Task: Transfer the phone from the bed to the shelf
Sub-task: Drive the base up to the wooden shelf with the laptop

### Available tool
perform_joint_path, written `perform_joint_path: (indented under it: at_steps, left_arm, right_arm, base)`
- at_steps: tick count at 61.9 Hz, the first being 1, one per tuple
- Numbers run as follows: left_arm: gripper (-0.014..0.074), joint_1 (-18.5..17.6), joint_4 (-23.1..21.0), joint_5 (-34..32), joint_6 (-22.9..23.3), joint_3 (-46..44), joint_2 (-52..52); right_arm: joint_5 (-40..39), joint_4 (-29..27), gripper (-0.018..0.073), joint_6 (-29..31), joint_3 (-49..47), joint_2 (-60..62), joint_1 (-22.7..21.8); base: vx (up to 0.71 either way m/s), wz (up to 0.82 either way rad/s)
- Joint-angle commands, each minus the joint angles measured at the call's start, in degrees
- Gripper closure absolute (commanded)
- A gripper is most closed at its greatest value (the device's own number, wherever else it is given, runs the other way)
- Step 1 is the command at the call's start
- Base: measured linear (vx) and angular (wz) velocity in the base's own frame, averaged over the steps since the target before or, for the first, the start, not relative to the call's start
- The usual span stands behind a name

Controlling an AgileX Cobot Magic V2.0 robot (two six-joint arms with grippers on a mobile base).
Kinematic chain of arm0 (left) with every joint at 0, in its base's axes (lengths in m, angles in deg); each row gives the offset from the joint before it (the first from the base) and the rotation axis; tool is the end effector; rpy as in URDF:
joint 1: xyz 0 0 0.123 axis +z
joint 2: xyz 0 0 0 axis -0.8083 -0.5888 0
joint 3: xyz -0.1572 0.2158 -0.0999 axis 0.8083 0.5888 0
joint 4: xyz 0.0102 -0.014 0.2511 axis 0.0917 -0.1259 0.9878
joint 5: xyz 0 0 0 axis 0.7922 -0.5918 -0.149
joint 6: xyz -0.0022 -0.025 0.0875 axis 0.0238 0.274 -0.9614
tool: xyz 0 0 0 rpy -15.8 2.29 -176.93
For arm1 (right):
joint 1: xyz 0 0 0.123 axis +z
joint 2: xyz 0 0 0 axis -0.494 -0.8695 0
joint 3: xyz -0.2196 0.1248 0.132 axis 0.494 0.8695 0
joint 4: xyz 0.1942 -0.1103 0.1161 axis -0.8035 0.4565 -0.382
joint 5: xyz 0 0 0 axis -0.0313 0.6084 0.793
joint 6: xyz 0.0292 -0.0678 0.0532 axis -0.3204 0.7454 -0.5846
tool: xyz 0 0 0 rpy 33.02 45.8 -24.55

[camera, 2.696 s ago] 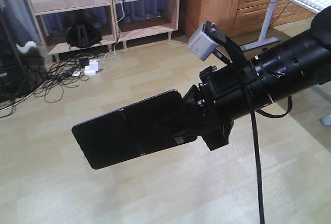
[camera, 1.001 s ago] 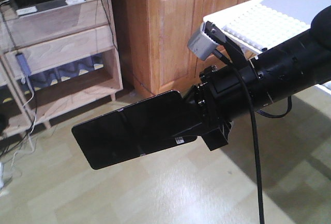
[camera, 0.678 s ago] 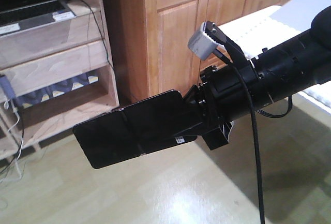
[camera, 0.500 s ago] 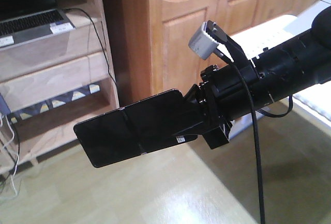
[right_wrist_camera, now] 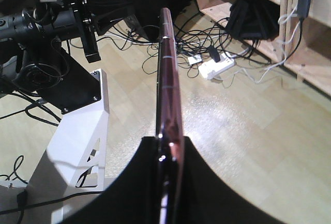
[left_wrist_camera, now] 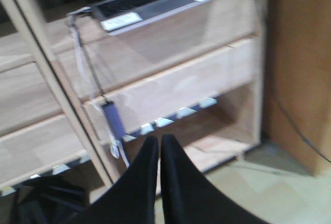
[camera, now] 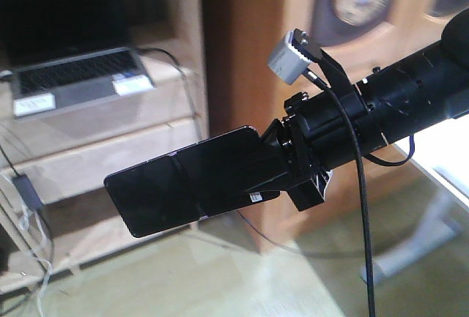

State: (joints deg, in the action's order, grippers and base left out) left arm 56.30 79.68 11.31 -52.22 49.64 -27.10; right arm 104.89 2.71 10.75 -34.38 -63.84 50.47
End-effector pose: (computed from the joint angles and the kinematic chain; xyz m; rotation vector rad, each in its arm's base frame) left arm 0.0516 0.0061 0.1686 0.0879 1.8825 0.1838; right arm 0.2396 0.1677 0.3484 -1.3297 2.0025 1.0850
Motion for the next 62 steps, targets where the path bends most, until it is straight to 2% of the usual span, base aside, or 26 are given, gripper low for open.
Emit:
perform_joint_path:
  at_steps: [1, 30, 62]
  left_arm:
    - [0.0595, 0.04, -0.03, -4.10, 0.00, 0.26, 0.43]
    - [0.0595, 0.04, -0.03, -4.10, 0.00, 0.26, 0.43]
    - [0.0595, 0.04, -0.03, -4.10, 0.00, 0.26, 0.43]
  right_arm:
    - [3.62, -4.31, 0.0561, 0.02, -1.49, 2.07, -0.08]
    - [3.07, -4.26, 0.0561, 0.02, -1.49, 2.07, -0.08]
    - [3.13, -4.31, 0.0561, 0.02, -1.49, 2.07, -0.08]
  base:
    - [0.48, 0.41]
    - [0.41, 0.34]
    - [0.25, 0.27]
